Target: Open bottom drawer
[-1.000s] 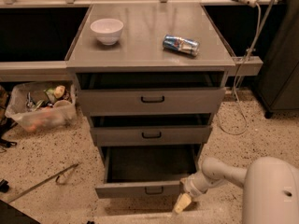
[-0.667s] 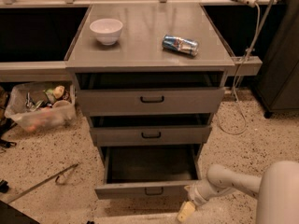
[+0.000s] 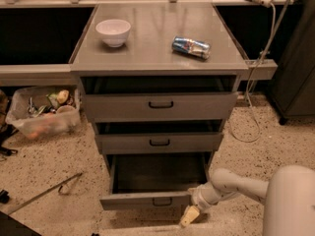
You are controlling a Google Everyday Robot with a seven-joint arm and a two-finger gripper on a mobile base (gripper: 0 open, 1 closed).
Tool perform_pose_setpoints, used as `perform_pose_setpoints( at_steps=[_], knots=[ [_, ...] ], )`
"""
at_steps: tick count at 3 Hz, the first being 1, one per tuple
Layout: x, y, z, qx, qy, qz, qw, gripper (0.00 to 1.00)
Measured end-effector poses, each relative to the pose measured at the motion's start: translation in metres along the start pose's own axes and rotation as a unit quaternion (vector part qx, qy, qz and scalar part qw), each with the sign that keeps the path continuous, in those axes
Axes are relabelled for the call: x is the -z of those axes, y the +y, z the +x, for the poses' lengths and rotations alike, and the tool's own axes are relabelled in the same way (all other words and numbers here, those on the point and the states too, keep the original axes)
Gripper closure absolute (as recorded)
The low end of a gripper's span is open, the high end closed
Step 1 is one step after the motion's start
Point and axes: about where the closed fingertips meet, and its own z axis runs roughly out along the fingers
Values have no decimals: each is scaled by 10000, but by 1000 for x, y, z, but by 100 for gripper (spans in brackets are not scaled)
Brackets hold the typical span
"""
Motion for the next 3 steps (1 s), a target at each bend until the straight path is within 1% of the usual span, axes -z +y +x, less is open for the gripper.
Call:
perform_pose_setpoints(
  at_steps=[1, 2, 3],
  knots=[
    [-8, -25, -31, 339, -91, 157, 9993, 0],
    [-25, -42, -43, 474, -74, 98, 9988, 0],
    [-48, -48, -31, 343, 18, -149, 9993, 0]
  ],
)
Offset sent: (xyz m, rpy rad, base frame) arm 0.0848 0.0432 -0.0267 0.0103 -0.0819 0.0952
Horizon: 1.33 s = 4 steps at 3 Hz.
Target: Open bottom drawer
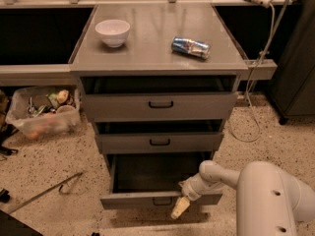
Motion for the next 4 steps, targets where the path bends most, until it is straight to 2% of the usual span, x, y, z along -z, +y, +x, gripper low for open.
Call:
perform_pose_setpoints(
  at_steps=[1, 2, 3, 4],
  knots=[
    [-11, 16, 22, -225, 133, -326, 9991, 0],
    [-8, 17, 20, -226, 132, -327, 9991, 0],
    [2, 37, 30, -463, 112, -493, 9976, 0],
    [1, 37, 30, -465, 108, -509, 9976, 0]
  ],
)
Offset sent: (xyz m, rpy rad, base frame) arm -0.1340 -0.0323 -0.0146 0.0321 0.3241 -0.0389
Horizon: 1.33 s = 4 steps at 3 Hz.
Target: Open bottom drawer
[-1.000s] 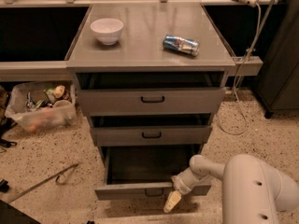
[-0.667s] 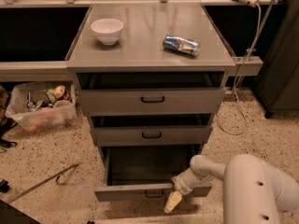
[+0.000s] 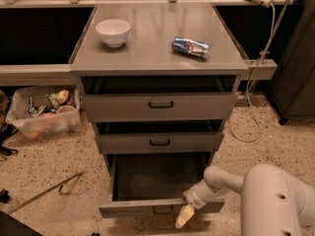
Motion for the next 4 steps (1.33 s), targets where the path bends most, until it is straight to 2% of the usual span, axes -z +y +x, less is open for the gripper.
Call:
perform_pose_setpoints(
  at_steps=[3, 4],
  knots=[
    [-2, 46, 24, -123, -197, -526, 9983, 0],
    [-1, 45, 23, -141, -191, -530, 9983, 0]
  ],
)
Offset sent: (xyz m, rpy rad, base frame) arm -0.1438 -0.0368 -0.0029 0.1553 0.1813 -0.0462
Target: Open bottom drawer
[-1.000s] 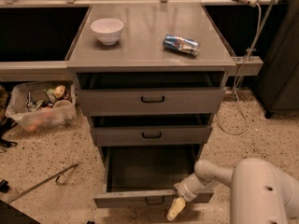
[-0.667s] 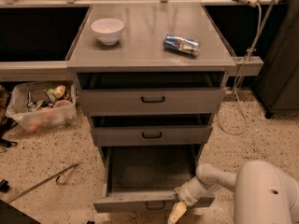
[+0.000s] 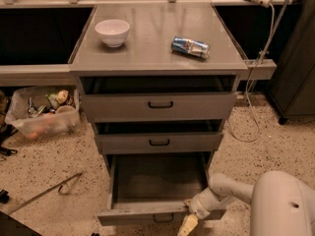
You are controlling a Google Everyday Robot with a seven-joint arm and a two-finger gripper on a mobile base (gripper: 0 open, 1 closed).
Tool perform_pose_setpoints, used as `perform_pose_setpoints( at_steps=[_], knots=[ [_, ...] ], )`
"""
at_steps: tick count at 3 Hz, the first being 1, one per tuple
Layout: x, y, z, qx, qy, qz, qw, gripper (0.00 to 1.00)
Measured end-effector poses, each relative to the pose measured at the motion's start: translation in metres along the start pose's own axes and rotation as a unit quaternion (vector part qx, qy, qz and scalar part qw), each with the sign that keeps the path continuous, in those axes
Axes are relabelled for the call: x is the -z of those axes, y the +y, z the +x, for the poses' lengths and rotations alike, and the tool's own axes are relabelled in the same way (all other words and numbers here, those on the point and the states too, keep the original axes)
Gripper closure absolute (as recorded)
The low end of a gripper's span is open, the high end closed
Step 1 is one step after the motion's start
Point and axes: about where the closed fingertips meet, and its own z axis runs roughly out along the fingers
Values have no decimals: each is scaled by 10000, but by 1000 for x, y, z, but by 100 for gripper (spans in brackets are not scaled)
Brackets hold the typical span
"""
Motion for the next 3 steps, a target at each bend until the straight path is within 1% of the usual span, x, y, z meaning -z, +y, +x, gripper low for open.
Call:
perform_pose_setpoints(
  at_steps=[1, 2, 3],
  knots=[
    [1, 6, 4, -62, 63, -14, 10000, 0],
    [3, 5, 2, -64, 63, -13, 10000, 0],
    [15, 5, 6, -219, 31, 93, 9997, 0]
  ],
)
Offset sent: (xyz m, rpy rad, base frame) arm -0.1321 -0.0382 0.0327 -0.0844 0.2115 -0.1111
